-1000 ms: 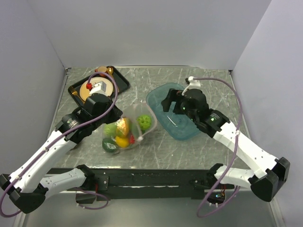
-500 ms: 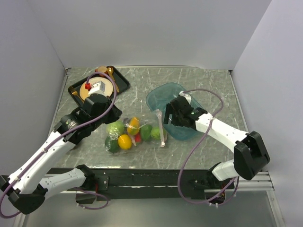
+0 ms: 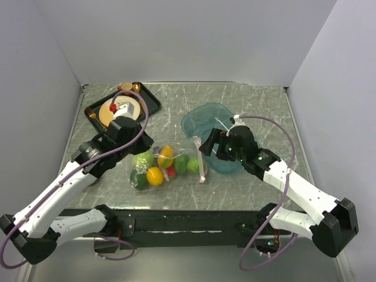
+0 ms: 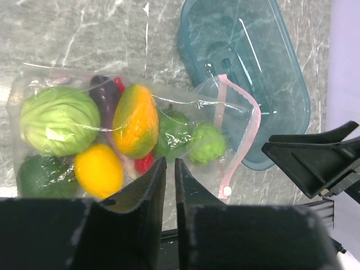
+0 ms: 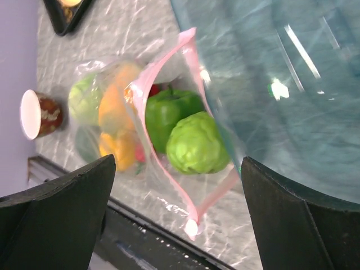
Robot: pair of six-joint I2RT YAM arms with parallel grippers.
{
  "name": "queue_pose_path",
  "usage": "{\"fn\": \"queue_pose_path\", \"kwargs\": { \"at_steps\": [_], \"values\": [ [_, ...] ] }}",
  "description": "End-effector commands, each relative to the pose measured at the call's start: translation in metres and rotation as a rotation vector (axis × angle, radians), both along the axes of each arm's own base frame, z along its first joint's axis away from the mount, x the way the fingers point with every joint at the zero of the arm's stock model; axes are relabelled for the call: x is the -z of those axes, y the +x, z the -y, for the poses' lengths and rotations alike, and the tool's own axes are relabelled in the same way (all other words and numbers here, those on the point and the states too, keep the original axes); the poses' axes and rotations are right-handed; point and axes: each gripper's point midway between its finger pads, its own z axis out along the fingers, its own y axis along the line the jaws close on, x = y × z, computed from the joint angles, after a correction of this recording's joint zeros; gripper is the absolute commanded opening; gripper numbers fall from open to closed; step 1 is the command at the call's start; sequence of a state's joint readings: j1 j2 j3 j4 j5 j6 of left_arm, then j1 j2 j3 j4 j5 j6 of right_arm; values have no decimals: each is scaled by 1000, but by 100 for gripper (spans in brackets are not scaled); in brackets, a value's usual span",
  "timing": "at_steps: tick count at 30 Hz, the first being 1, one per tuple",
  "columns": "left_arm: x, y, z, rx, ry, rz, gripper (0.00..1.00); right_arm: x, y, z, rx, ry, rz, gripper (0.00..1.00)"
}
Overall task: Place the food in the zip-top bag and seal the zipper
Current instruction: Adjust the zipper food storage bag at the center of the board.
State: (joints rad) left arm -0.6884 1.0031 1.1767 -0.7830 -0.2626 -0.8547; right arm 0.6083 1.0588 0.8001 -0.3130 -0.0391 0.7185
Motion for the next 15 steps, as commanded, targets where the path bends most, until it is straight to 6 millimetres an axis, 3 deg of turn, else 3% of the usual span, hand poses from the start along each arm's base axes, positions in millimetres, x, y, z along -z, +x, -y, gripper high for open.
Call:
{"fn": "queue_pose_path", "kwargs": {
  "at_steps": [1, 3, 5, 9, 11, 13, 15],
  "values": [
    [-11, 4, 18, 68, -53, 32, 22, -10, 9, -4, 18, 14, 5, 99],
    [-10, 7, 29, 104, -71, 35, 25, -18, 17, 17, 99, -45, 41, 100],
    [-6, 7, 44, 145, -76, 18, 29, -21, 28, 51, 229, -94, 48, 100],
    [-3, 9, 75, 182, -20, -4, 36, -33, 30, 108, 449, -127, 66, 100],
    [2, 11, 91, 188, 26, -28, 38, -31, 28, 127, 519, -137, 53, 100],
    [-1, 9, 105, 203, 51, -40, 37, -27, 26, 136, 544, -136, 41, 100],
    [10, 8, 123, 217, 97, -64, 36, -21, 25, 144, 554, -141, 25, 100]
  ]
}}
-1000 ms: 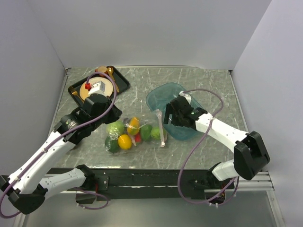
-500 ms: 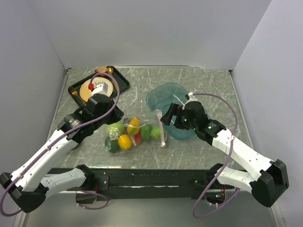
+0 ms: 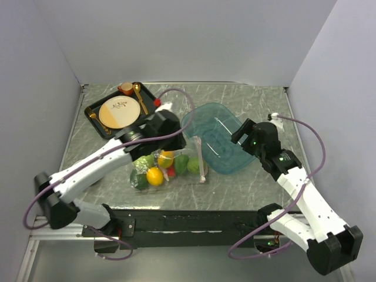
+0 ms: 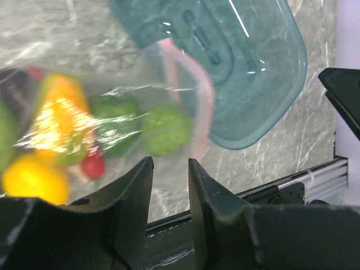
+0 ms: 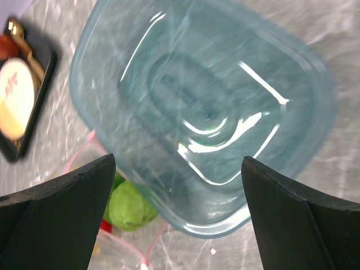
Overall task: Place the food in the zip-top bag and seal the zipper
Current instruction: Adjust the zipper food storage bag at the center of the board.
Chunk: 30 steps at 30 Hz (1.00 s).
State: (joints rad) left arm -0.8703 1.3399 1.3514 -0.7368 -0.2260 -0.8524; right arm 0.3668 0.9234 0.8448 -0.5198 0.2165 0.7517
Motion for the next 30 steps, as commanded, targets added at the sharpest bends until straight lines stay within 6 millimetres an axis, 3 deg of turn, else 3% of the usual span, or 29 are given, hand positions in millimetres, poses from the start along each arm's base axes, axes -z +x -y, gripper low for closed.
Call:
{"fn": "queue_pose_path", "kwargs": {
  "at_steps": [1, 7, 14, 17, 20, 24, 30],
  "values": [
    [-13, 3, 30, 9, 43, 22, 36, 0, -2, 23, 83, -17, -13, 100],
    [4, 0, 68, 29, 101, -22, 30, 6, -1, 35, 88, -5, -17, 100],
    [22, 3, 85, -1, 205, -50, 27, 9, -2, 37, 67, 0, -15, 100],
    [28, 8, 82, -25, 264, -48, 34, 10, -3, 35, 47, 6, -13, 100],
    [34, 11, 76, -50, 322, -49, 50, 12, -4, 33, 29, 11, -14, 100],
    [35, 15, 75, -61, 341, -35, 55, 12, -4, 30, 7, 21, -9, 100],
    [53, 23, 76, -83, 420, -48, 57, 14, -6, 30, -8, 21, -7, 100]
  ]
}}
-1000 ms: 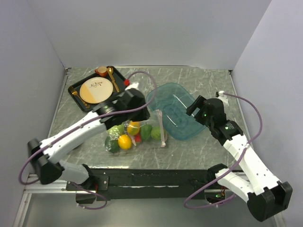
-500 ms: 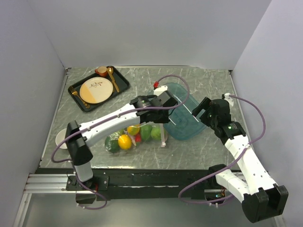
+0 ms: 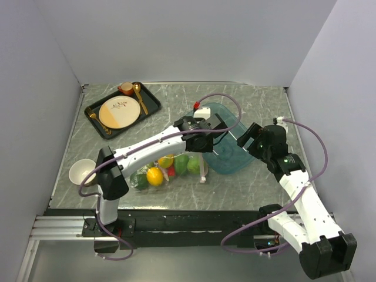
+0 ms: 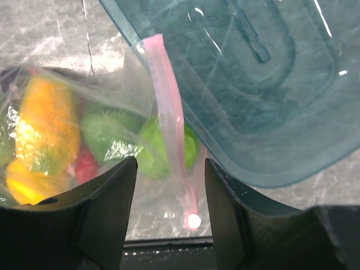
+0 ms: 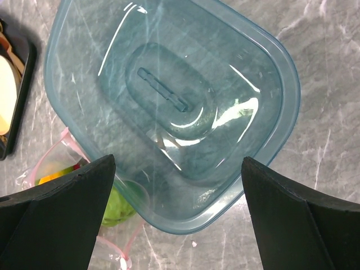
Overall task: Place the food in the zip-top bag and seal the zipper
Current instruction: Adjust the zipper food storage bag at the center of the board.
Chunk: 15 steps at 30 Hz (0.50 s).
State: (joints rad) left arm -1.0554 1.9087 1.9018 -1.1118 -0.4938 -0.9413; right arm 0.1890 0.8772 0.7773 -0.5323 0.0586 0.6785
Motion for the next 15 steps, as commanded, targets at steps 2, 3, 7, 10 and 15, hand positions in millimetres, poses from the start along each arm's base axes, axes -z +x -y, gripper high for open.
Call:
{"fn": "queue_pose_path", "kwargs": {
  "at_steps": [2, 3, 7, 10, 15],
  "values": [
    [2, 11, 4, -28, 45, 29, 57, -6, 3, 0, -23, 3, 49, 100],
    [4, 12, 6, -24, 52, 33, 57, -6, 2, 0, -27, 3, 51, 100],
    [11, 17, 10, -24, 63, 33, 57, -4, 2, 0, -32, -3, 46, 100],
    [18, 18, 2, -44, 98, 24, 45, -4, 2, 2, -31, -8, 48, 100],
    [6, 21, -13, -75, 77, 44, 1, -6, 1, -6, -69, 17, 63, 100]
  ]
}}
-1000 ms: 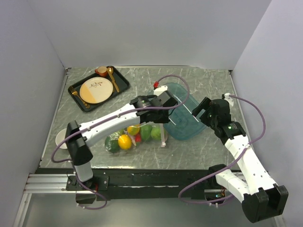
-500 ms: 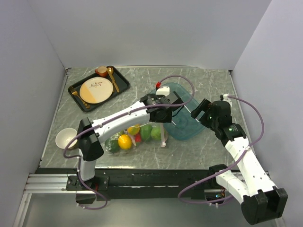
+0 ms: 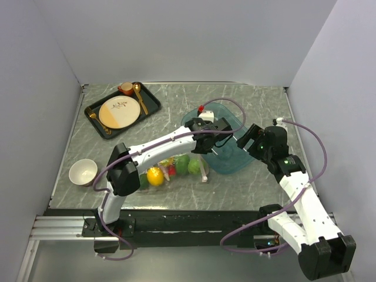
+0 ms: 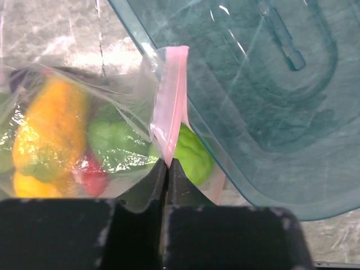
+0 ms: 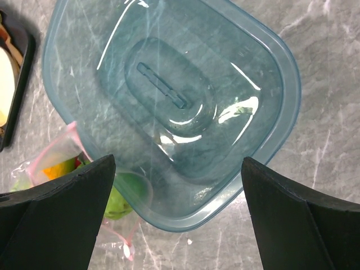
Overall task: Place the food in the zip-top bag and seal the zipper
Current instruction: Adjust the zipper food storage bag at the center of the board.
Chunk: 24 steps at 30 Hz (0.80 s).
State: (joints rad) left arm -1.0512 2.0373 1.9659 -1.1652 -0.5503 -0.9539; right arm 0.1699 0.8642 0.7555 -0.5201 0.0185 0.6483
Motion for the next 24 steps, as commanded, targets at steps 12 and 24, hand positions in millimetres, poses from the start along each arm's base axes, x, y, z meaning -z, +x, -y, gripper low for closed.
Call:
{"fn": "queue_pose_path", "kwargs": {
  "at_steps": [12, 24],
  "values": [
    [-143, -6, -141, -272, -313, 273, 1, -20, -15, -71, -370, 225, 106, 97],
    [-159, -19, -231, -422, -473, 356, 1, -54, -10, -153, -552, 277, 120, 97]
  ]
}}
